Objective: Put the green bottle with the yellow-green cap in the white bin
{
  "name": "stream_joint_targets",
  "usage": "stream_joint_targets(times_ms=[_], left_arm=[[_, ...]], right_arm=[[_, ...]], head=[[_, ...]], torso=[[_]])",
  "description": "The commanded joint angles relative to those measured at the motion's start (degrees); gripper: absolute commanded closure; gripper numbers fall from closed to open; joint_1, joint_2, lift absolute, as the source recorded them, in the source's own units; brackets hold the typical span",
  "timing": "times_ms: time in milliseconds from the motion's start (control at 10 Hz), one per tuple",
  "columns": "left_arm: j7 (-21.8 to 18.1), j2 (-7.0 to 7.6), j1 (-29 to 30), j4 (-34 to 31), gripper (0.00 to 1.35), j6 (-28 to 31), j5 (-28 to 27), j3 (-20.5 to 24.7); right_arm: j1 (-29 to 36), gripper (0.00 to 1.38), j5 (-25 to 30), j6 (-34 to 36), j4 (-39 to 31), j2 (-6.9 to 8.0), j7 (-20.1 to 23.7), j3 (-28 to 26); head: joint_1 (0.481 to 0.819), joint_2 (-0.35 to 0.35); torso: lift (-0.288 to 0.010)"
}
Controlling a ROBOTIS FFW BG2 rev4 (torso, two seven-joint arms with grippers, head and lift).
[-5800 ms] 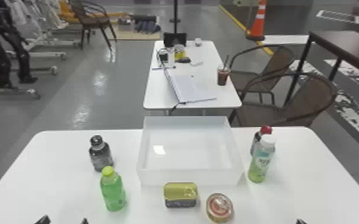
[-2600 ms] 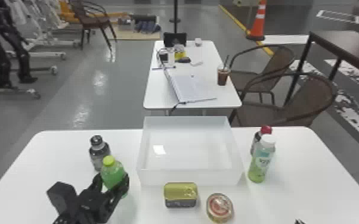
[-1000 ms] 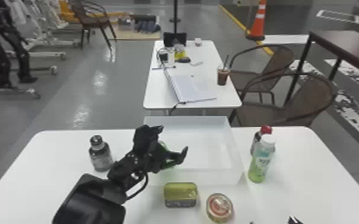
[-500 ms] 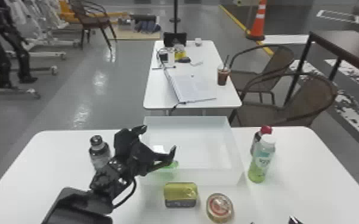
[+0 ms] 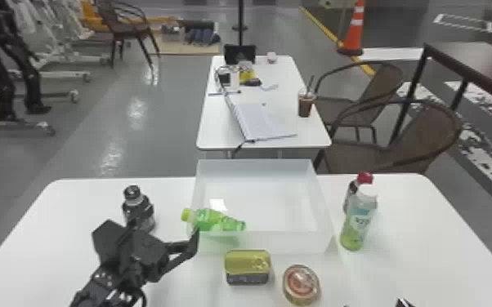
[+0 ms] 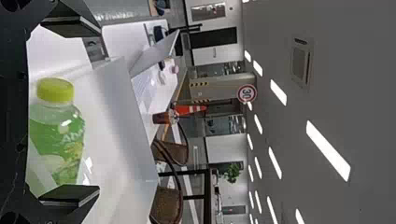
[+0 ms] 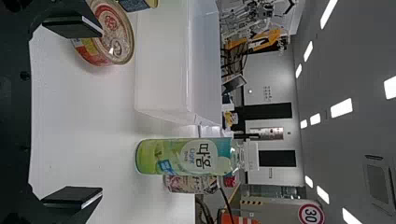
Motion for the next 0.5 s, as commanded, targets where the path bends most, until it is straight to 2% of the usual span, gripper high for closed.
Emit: stream_joint_targets(times_ms=[0, 200, 400], left_arm=[[0.0, -0.16, 4.3, -2.1, 0.12, -0.9, 2.2, 4.1], [0.7, -0.16, 9.2, -2.9, 0.12, -4.0, 8.3, 7.6], [2.9, -0.16, 13.8, -3.1, 0.12, -4.6, 11.1, 9.8]], right_arm=[[0.2, 0.10, 0.0, 0.0, -0.2, -0.01, 0.0, 0.0], [0.4, 0.10, 0.1, 0.0, -0.2, -0.01, 0.0, 0.0], [0.6, 0.10, 0.0, 0.0, -0.3, -0.10, 0.0, -0.1]], head=[[0.549, 0.000], [0.549, 0.000], [0.549, 0.000]], torso=[[-0.100], [-0.100], [-0.100]])
